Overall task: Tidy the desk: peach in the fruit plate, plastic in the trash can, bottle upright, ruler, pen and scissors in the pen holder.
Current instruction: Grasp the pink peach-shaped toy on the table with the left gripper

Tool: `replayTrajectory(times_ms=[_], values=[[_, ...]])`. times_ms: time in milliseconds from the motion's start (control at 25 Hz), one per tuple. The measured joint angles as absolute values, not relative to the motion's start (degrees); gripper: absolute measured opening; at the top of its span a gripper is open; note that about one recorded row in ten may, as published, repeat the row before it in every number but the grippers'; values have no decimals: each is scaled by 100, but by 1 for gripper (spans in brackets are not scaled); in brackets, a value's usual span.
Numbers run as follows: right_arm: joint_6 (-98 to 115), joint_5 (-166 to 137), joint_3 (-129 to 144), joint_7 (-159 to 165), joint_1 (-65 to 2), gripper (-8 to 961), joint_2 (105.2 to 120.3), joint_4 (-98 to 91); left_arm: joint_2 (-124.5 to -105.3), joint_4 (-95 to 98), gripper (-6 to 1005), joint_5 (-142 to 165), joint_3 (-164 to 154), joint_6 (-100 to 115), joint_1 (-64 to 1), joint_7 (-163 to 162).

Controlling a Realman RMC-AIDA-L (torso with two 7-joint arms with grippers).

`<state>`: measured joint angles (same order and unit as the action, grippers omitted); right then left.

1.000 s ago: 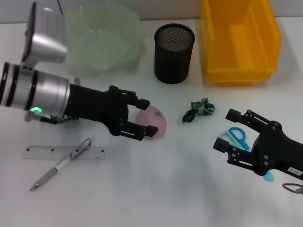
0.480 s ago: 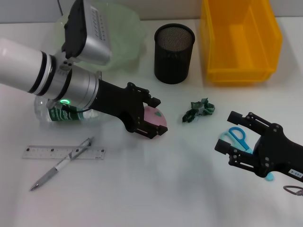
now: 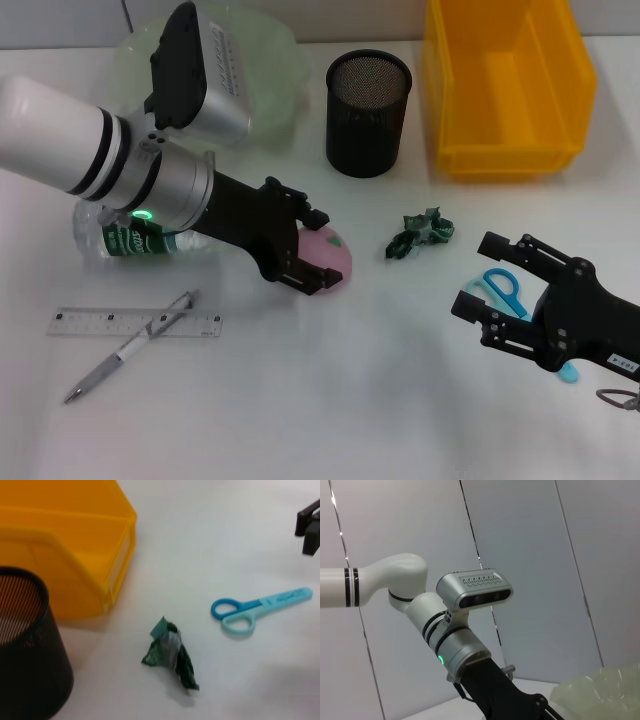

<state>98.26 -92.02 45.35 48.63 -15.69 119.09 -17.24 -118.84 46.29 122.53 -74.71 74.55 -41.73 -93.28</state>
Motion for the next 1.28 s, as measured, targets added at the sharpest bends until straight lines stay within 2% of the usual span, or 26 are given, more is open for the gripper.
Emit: replayTrajectory(times_ms=[1160, 1280], values=[[9837, -9202, 4482, 4930, -1599, 819, 11909, -1722, -11896, 4819, 712, 12613, -7878, 6954, -4059, -9701], [9845, -9202, 4482, 4930, -1599, 819, 11909, -1722, -11900, 5052, 675, 12574, -7888, 6927, -3913, -9718]])
